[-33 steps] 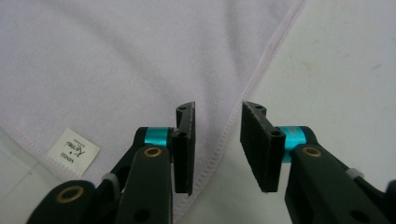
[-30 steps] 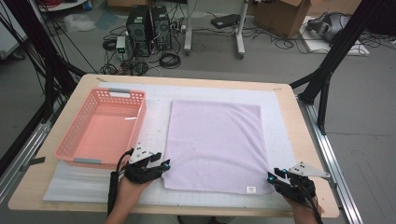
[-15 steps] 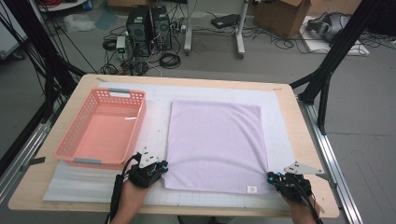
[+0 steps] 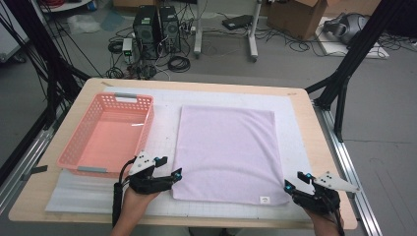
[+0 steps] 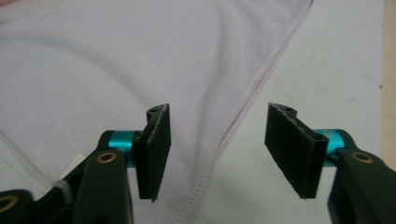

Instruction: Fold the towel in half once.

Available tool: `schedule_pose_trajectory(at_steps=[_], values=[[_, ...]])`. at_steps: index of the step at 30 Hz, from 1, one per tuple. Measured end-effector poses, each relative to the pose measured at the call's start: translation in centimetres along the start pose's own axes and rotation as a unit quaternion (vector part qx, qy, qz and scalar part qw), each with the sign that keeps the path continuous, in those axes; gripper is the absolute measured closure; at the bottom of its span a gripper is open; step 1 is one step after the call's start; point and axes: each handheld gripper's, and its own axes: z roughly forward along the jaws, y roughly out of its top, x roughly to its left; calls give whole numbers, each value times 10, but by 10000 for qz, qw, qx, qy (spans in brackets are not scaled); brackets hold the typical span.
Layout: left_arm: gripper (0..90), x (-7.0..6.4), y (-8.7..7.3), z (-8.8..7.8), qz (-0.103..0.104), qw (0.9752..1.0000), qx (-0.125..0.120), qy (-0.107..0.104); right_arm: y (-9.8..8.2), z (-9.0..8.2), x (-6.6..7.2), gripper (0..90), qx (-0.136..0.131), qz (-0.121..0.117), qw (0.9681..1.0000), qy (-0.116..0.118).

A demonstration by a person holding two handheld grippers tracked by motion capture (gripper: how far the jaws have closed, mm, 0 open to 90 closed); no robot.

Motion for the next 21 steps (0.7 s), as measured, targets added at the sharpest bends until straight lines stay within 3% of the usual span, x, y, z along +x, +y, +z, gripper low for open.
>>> schedule_pose_trajectory(at_steps=[3,11,17,21], values=[[203,0,1,-1,40,9999,-111,-80,2,-2,0,269,-138,-58,9999,-76],[206,-3,2,-4,179,9997,-146,-70,5,3,-2,242,-163,-66,9997,-165],[209,3,4,-9,119,9997,-214,-20,8,11,4,221,-93,-68,9998,-133],[214,3,6,-11,114,9996,-252,-48,9,11,5,206,-184,-65,9997,-129]])
